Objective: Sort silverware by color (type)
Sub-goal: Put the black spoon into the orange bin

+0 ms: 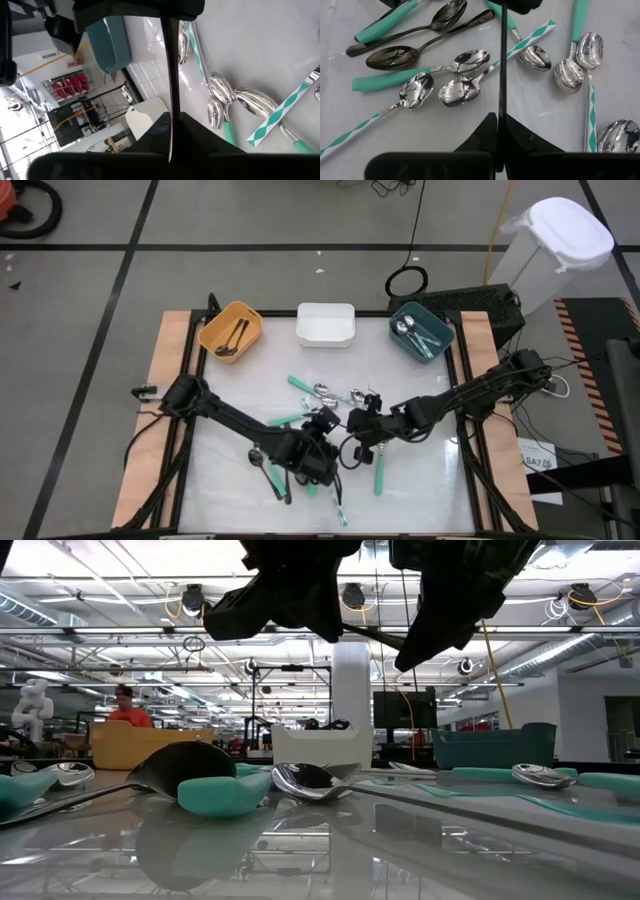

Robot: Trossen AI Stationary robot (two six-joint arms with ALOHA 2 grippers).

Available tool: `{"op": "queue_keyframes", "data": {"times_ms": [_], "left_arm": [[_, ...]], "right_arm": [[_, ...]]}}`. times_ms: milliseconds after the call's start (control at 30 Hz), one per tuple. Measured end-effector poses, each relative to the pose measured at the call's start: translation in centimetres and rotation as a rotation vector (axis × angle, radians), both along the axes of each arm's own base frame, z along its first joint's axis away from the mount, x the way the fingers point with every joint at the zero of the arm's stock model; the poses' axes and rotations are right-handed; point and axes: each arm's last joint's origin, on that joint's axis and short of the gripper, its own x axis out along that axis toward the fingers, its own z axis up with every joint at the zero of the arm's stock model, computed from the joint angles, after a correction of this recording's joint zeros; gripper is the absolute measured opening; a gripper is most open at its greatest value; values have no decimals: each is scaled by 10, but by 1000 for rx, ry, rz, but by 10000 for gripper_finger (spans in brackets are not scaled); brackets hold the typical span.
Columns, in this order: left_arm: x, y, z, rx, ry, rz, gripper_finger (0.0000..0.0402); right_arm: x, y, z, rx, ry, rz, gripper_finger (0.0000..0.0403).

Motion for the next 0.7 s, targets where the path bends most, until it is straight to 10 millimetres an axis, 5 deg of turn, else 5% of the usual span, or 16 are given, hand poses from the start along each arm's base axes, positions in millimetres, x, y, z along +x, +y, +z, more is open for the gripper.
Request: {"op": "queue_keyframes", "data": {"times_ms": [267,700], "left_arm": [[1,2,0,-16,-1,6,13],[4,6,-4,54,-60,68,105]], "right_arm": [[0,0,0,-1,1,1,5],[1,0,1,23,-14,-18,5]]}}
